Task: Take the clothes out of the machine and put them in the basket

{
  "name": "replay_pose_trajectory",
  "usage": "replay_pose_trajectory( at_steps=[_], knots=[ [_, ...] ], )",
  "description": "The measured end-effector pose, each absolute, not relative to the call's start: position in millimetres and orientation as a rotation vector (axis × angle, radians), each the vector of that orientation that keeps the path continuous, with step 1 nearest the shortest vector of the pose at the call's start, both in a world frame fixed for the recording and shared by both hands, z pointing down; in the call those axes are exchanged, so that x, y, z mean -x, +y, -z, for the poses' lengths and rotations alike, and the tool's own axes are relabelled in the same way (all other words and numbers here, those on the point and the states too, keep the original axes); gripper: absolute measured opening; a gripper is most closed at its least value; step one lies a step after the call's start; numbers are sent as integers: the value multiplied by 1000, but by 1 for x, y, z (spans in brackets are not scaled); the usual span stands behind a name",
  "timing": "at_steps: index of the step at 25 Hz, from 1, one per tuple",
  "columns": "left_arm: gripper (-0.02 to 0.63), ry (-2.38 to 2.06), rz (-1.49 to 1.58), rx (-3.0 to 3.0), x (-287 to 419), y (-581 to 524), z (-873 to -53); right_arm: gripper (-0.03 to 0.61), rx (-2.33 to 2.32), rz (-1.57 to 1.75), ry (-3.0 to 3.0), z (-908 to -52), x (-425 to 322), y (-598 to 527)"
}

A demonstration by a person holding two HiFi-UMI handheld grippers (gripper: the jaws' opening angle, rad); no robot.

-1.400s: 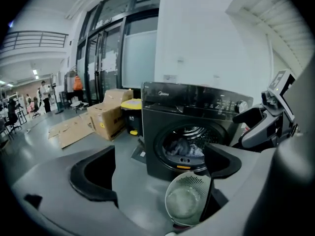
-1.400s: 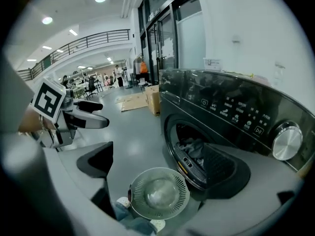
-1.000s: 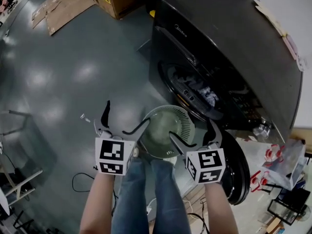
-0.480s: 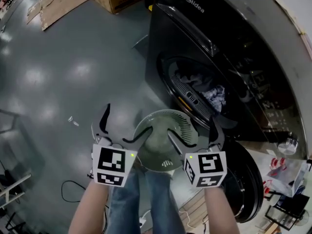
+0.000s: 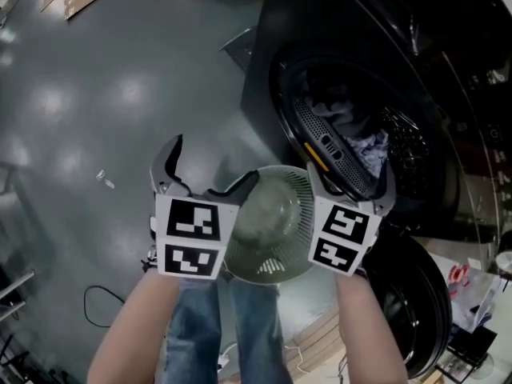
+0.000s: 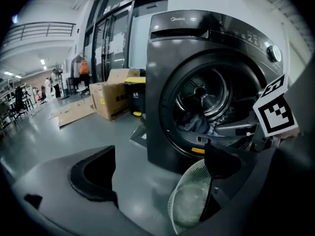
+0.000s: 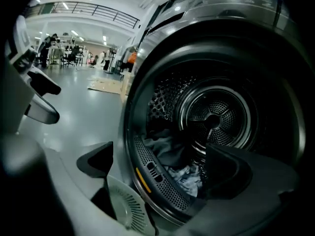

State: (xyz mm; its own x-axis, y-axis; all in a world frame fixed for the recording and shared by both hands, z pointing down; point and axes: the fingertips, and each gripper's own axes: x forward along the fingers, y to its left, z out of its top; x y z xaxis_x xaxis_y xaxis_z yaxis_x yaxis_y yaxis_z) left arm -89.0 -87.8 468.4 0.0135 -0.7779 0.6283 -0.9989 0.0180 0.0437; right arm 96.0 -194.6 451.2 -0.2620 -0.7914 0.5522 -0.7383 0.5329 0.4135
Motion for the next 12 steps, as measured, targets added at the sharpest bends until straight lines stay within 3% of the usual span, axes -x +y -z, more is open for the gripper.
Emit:
replay_pose_trajectory(
  at_steps=[12],
  knots=[
    [568, -1767, -533, -1759, 97, -131, -496, 558, -1413, 116, -1862, -512, -104, -298]
  ],
)
